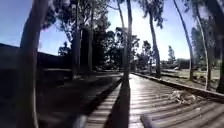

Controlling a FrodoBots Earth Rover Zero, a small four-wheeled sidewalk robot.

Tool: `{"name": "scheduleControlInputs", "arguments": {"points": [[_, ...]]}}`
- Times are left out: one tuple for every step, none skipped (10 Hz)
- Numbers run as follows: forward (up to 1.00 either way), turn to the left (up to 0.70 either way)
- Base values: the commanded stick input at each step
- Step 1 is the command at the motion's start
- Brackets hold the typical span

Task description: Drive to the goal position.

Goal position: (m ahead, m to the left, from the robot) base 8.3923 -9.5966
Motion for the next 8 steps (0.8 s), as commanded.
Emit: {"name": "scheduleControlInputs", "arguments": {"points": [[1.0, 0.0], [1.0, 0.0], [1.0, 0.0], [1.0, 0.4], [1.0, 0.4], [1.0, 0.29], [1.0, 0.13], [1.0, 0.0]]}}
